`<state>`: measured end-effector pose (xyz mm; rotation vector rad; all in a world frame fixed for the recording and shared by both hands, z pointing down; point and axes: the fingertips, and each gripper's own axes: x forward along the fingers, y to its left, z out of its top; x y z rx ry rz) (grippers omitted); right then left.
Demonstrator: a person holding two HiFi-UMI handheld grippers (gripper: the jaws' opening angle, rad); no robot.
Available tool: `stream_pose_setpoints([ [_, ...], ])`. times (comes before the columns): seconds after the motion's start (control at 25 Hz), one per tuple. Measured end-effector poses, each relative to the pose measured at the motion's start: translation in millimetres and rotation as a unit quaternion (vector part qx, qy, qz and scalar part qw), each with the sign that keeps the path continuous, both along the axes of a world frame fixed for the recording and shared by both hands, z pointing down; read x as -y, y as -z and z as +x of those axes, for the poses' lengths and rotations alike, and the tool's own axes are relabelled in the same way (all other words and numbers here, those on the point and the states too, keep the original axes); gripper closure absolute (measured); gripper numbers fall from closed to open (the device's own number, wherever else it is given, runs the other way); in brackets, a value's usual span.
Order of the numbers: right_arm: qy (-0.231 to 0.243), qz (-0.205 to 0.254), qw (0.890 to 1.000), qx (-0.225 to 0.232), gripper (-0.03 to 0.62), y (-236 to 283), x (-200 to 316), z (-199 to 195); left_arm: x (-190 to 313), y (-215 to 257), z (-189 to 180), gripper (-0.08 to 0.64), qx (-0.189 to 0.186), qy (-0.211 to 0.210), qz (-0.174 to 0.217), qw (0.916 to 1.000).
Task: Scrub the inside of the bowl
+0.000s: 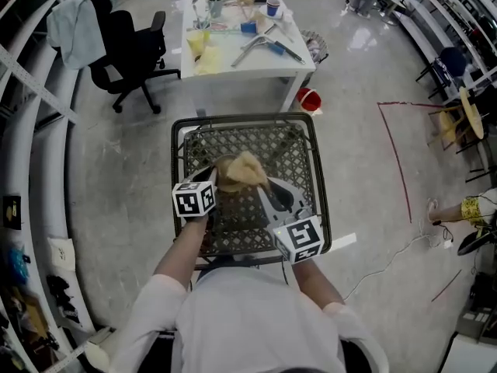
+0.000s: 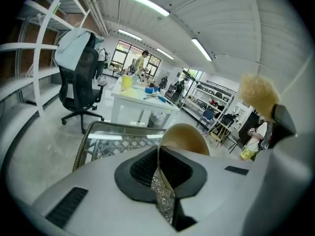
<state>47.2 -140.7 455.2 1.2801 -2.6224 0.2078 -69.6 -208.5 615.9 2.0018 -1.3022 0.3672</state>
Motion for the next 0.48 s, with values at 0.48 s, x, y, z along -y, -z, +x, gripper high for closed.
stream_pose_setpoints([
  [0.48,0.030,0.040,0.999,0.010,0.523,25.3,-33.5,3.0,-34.9,96.8,6.4,0.515,-0.012,0.028,0.099,0.9946],
])
